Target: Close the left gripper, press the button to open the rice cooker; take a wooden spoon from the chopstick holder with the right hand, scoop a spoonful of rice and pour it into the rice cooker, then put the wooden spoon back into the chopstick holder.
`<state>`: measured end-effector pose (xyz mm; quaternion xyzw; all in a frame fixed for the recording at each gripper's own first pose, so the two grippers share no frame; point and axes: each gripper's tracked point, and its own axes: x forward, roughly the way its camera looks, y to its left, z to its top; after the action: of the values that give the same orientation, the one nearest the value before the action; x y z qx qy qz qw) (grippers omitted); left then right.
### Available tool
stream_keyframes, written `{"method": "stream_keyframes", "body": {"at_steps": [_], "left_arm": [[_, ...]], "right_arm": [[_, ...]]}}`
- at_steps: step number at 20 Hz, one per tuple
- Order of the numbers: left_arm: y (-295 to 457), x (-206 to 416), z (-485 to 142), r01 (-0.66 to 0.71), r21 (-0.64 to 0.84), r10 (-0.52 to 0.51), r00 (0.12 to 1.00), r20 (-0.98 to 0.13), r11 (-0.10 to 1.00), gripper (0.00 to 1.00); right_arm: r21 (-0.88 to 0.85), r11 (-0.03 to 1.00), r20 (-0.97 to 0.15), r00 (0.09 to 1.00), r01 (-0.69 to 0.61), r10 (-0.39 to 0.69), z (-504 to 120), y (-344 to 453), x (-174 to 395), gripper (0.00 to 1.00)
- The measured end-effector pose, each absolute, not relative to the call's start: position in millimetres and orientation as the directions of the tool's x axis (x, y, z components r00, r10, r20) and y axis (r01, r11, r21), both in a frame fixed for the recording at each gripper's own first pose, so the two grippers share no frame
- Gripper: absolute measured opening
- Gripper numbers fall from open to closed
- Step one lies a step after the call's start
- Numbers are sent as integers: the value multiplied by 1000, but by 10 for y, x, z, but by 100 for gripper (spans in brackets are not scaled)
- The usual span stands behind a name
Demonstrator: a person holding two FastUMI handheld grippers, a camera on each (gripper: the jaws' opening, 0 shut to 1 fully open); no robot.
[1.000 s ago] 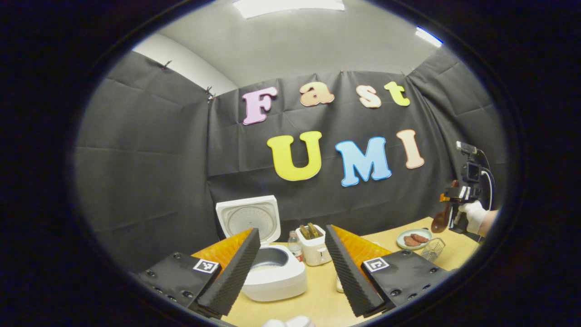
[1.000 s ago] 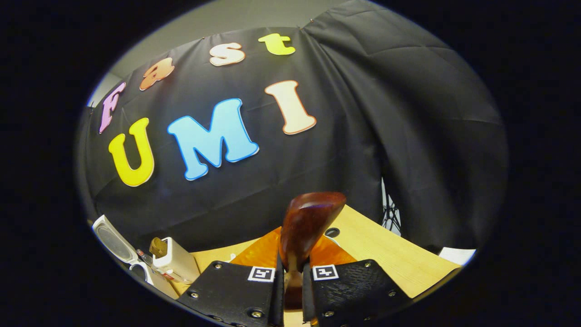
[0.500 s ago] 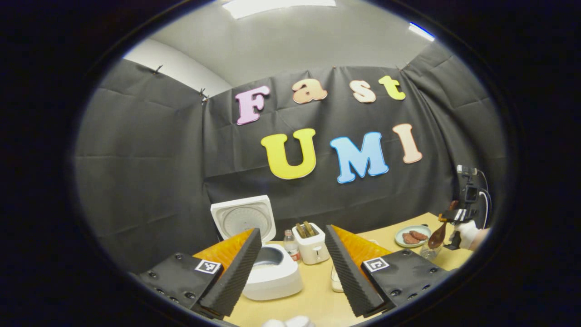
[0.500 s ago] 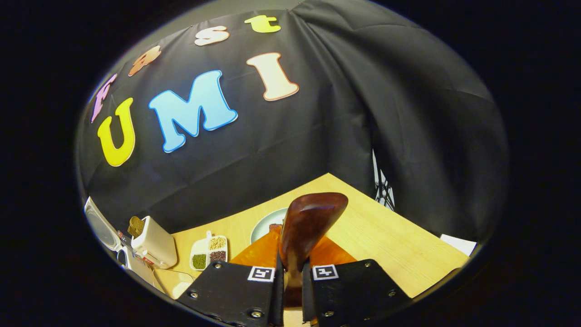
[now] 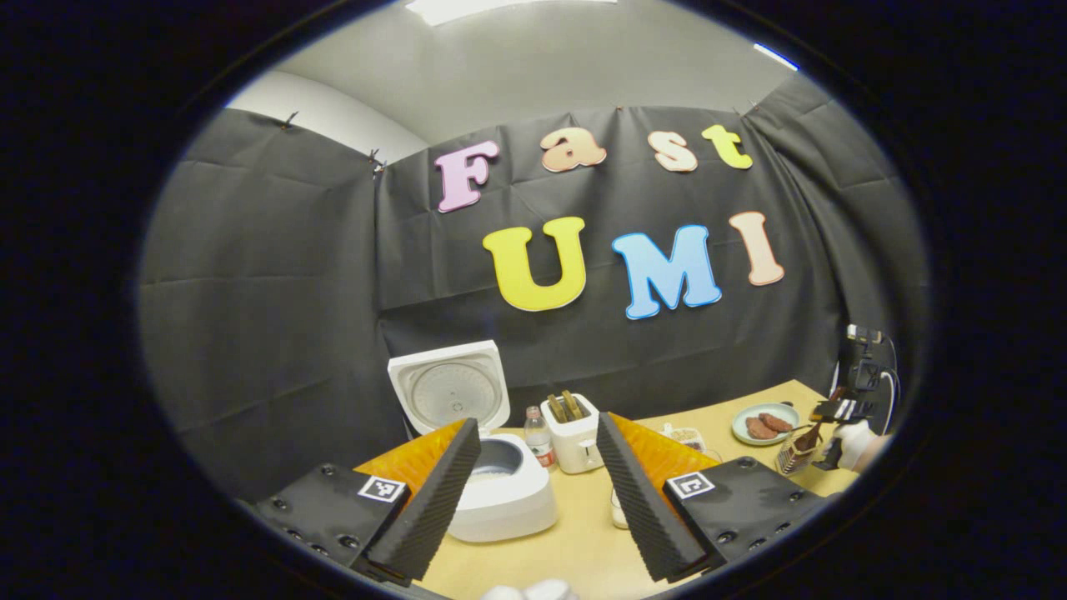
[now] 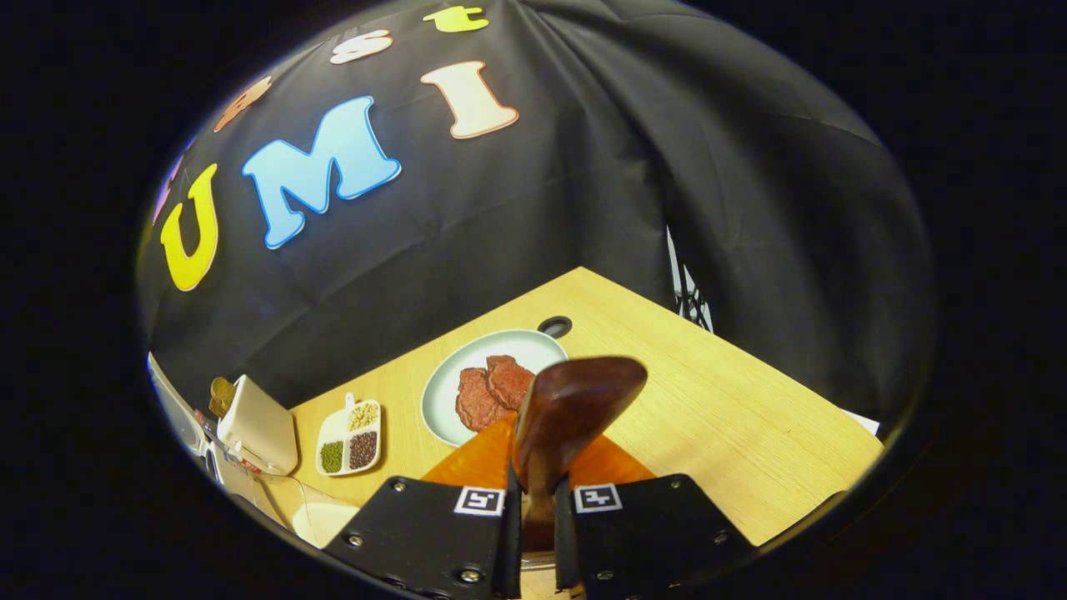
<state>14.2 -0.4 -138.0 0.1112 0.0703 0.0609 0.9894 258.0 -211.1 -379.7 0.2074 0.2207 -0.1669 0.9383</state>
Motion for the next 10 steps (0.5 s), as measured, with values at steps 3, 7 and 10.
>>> {"method": "stream_keyframes", "body": {"at_steps": [3,7,10], "left_arm": [[-4,197,-1333,-103,269,134,986,-100,957,100],[-26,259,-1370,-89,255,117,989,-95,963,98],[69,306,-1426,-96,228,124,986,-115,969,100]], "right_arm": [[300,856,-492,837,421,-239,-3797,-2185,2564,16],[270,864,-511,824,425,-245,-3831,-2202,2478,19],[230,881,-495,829,413,-260,-3676,-2242,2361,37]]}}
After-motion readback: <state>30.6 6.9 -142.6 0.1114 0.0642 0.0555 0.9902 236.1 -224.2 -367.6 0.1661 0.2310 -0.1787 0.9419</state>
